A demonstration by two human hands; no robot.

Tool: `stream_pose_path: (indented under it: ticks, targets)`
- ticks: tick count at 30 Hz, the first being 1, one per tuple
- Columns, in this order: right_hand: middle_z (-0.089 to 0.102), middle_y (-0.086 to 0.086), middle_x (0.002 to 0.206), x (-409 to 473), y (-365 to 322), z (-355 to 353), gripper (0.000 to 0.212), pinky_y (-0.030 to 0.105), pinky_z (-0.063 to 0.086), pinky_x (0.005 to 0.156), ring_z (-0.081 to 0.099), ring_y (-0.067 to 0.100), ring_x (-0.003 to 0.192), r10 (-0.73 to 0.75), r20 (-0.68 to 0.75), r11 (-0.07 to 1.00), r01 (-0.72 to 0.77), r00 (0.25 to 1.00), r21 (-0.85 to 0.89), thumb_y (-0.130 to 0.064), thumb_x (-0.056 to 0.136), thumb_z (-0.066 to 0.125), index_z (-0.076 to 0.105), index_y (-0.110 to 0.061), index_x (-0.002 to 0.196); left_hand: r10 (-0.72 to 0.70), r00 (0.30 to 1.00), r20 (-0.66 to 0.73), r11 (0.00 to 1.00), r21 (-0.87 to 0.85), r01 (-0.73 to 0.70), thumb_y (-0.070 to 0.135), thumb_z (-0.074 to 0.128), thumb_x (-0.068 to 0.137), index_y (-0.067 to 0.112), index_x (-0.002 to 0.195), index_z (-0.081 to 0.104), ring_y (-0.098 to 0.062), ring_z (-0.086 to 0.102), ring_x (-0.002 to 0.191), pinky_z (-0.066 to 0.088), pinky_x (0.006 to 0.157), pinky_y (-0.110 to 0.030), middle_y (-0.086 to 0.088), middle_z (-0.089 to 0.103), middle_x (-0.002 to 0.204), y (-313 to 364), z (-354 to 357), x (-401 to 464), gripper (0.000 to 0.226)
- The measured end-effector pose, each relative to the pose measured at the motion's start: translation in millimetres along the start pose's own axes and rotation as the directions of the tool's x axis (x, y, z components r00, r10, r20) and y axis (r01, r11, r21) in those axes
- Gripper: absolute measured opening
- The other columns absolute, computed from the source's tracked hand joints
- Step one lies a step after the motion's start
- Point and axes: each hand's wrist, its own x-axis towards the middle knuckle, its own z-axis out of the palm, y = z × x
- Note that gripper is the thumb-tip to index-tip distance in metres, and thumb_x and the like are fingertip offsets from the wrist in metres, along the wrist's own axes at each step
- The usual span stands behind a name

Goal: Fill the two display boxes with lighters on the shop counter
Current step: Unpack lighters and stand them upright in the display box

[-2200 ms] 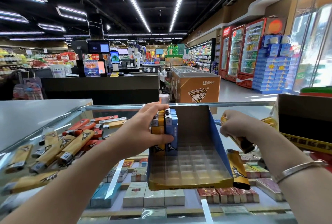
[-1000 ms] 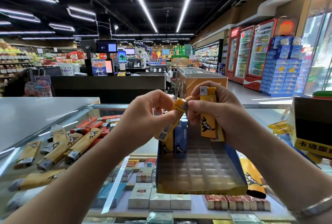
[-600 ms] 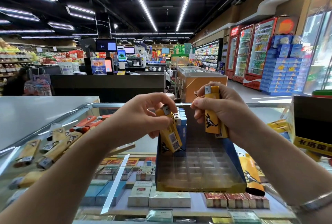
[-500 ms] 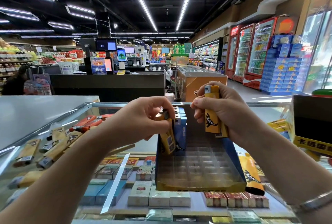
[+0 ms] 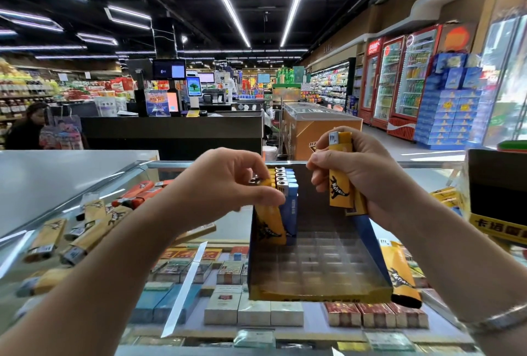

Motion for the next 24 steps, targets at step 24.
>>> stream_pose_path:
  ticks: [24]
  targets:
    - [0.065, 0.01, 0.066, -0.1, 0.9, -0.1, 0.015, 0.025, 0.051, 0.047, 0.062, 0.017, 0.053, -0.001, 0.019, 1.0, 0.001, 1.0, 0.003, 0.003, 0.082, 0.061, 0.057, -0.011, 0.078, 0.365, 0.931, -0.018, 0.76, 0.583, -0.287, 0.052, 0.059, 0.081, 0.032, 0.093, 0.072, 0.003, 0.053, 0.062, 0.046, 0.053, -0.023, 0.021, 0.058, 0.078, 5.2, -1.7, -5.0, 0.027]
